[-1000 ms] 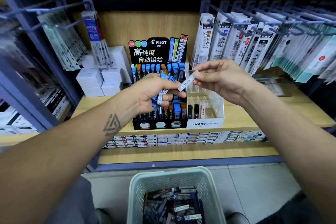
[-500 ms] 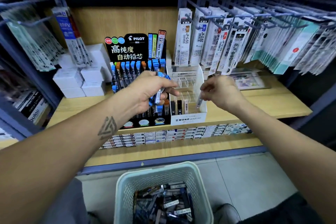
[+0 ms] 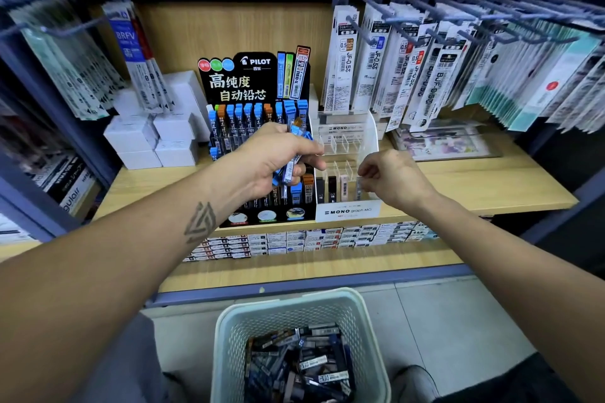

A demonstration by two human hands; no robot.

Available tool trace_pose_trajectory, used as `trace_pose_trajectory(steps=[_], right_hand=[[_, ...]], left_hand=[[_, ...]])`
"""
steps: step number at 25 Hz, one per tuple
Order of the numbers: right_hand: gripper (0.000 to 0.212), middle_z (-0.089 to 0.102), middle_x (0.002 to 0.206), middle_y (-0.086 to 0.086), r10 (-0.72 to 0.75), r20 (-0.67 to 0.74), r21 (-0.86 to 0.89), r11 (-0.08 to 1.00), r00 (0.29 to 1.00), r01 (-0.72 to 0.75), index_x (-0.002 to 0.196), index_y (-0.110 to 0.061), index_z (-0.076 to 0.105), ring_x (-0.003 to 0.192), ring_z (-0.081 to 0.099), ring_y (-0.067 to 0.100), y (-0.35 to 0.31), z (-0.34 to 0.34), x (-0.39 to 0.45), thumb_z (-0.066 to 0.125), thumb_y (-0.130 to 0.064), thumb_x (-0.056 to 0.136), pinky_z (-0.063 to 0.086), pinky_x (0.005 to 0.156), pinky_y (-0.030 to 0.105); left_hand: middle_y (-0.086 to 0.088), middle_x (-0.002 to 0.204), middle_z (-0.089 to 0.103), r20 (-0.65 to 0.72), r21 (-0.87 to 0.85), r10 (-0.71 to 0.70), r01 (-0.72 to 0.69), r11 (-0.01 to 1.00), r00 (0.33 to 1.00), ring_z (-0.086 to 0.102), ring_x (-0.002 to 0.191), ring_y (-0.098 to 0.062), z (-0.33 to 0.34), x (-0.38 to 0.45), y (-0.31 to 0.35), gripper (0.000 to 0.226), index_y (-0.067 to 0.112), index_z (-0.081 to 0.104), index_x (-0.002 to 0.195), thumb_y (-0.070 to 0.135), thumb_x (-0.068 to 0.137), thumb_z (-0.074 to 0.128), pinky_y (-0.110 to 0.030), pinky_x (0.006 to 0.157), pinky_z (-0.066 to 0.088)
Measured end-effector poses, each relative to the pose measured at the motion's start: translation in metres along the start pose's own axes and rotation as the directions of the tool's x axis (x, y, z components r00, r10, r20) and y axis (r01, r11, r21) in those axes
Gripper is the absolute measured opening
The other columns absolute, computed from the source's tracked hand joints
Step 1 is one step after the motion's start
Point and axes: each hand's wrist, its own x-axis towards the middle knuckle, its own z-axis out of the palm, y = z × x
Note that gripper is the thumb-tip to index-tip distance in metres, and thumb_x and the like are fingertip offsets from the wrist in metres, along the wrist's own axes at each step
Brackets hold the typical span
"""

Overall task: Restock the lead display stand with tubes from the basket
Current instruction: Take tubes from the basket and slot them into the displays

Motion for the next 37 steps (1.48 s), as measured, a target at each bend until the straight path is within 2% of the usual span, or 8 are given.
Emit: trace_pose_trajectory(steps=[13, 16, 18, 20, 23, 27, 30, 37], right_hand=[[0.014, 0.073, 0.084, 0.007, 0.028, -0.057, -0.078, 0.996, 0.998, -0.033, 0.090, -0.011, 0.074, 0.084, 0.069, 0.020, -0.003, -0.007, 0.005, 0.068, -0.001, 0.083, 0.051, 0.077, 0.023], [0.018, 0.072, 0.072, 0.003, 0.108, -0.066, 0.303, 0.949, 0.992, -0.083, 0.080, -0.017, 0.071, 0.070, 0.071, 0.016, -0.026, -0.018, 0.007, 0.069, 0.000, 0.084, 0.056, 0.072, 0.029], [0.015, 0.075, 0.083, 0.012, 0.068, 0.079, 0.700, 0.706, 0.995, -0.104, 0.093, -0.014, 0.072, 0.072, 0.070, 0.017, -0.052, -0.023, 0.004, 0.073, -0.001, 0.086, 0.056, 0.066, 0.032], [0.024, 0.072, 0.098, 0.018, -0.076, 0.192, 0.842, 0.525, 0.978, -0.125, 0.105, -0.014, 0.070, 0.083, 0.068, 0.019, -0.073, -0.021, 0.003, 0.076, -0.005, 0.085, 0.055, 0.068, 0.031], [0.043, 0.066, 0.102, 0.008, -0.192, 0.232, 0.818, 0.569, 0.954, -0.085, 0.116, -0.018, 0.066, 0.087, 0.064, 0.017, -0.093, -0.013, 0.008, 0.085, -0.015, 0.077, 0.053, 0.070, 0.029], [0.053, 0.062, 0.091, 0.002, -0.183, 0.190, 0.799, 0.599, 0.965, -0.043, 0.124, -0.015, 0.066, 0.081, 0.059, 0.012, -0.109, -0.005, 0.015, 0.085, -0.012, 0.075, 0.049, 0.068, 0.023], [0.064, 0.062, 0.092, 0.003, -0.158, 0.186, 0.820, 0.568, 0.970, -0.064, 0.133, -0.019, 0.062, 0.079, 0.059, 0.010, -0.119, -0.003, 0.017, 0.086, -0.015, 0.074, 0.049, 0.067, 0.023], [0.040, 0.068, 0.094, 0.014, -0.133, 0.038, 0.829, 0.558, 0.990, 0.043, 0.107, -0.015, 0.075, 0.082, 0.059, 0.020, -0.132, 0.004, 0.021, 0.087, -0.005, 0.070, 0.057, 0.086, 0.042]], left_hand=[[-0.026, 0.080, 0.070, 0.018, 0.023, -0.010, 0.010, 1.000, 1.000, 0.042, 0.038, -0.012, -0.003, 0.004, -0.004, 0.038, -0.011, 0.054, 0.120, 0.001, 0.088, 0.071, -0.022, 0.035, 0.033], [-0.014, 0.064, 0.061, 0.066, 0.029, -0.069, 0.068, 0.997, 0.995, 0.040, 0.040, -0.011, -0.002, 0.001, -0.005, 0.024, -0.002, 0.059, 0.105, 0.008, 0.089, 0.073, -0.020, 0.035, 0.031], [-0.007, 0.057, 0.052, 0.075, -0.005, -0.079, 0.080, 0.997, 0.994, 0.037, 0.040, -0.010, -0.001, -0.001, -0.005, 0.024, 0.004, 0.061, 0.094, 0.025, 0.092, 0.072, -0.017, 0.036, 0.028], [-0.002, 0.054, 0.046, 0.020, -0.075, -0.074, 0.075, 0.994, 0.997, 0.035, 0.039, -0.010, -0.002, -0.003, -0.002, 0.033, 0.011, 0.059, 0.094, 0.042, 0.092, 0.069, -0.016, 0.038, 0.026], [0.000, 0.057, 0.046, -0.054, -0.129, -0.085, 0.078, 0.989, 0.995, 0.034, 0.037, -0.010, -0.013, -0.003, 0.002, 0.043, 0.014, 0.055, 0.092, 0.056, 0.091, 0.063, -0.016, 0.038, 0.024], [0.001, 0.051, 0.036, 0.008, -0.151, -0.122, 0.122, 0.981, 0.992, 0.029, 0.035, -0.009, -0.026, -0.008, 0.003, 0.050, 0.016, 0.047, 0.078, 0.062, 0.093, 0.056, -0.014, 0.033, 0.024], [0.002, 0.048, 0.036, -0.012, -0.179, -0.115, 0.111, 0.978, 0.993, 0.031, 0.036, -0.009, -0.032, -0.012, 0.006, 0.051, 0.013, 0.050, 0.092, 0.063, 0.091, 0.057, -0.014, 0.035, 0.025], [0.001, 0.052, 0.035, -0.085, -0.231, -0.150, 0.127, 0.965, 0.985, 0.031, 0.038, -0.011, -0.041, -0.016, 0.005, 0.054, 0.013, 0.049, 0.080, 0.065, 0.096, 0.047, -0.017, 0.035, 0.025]])
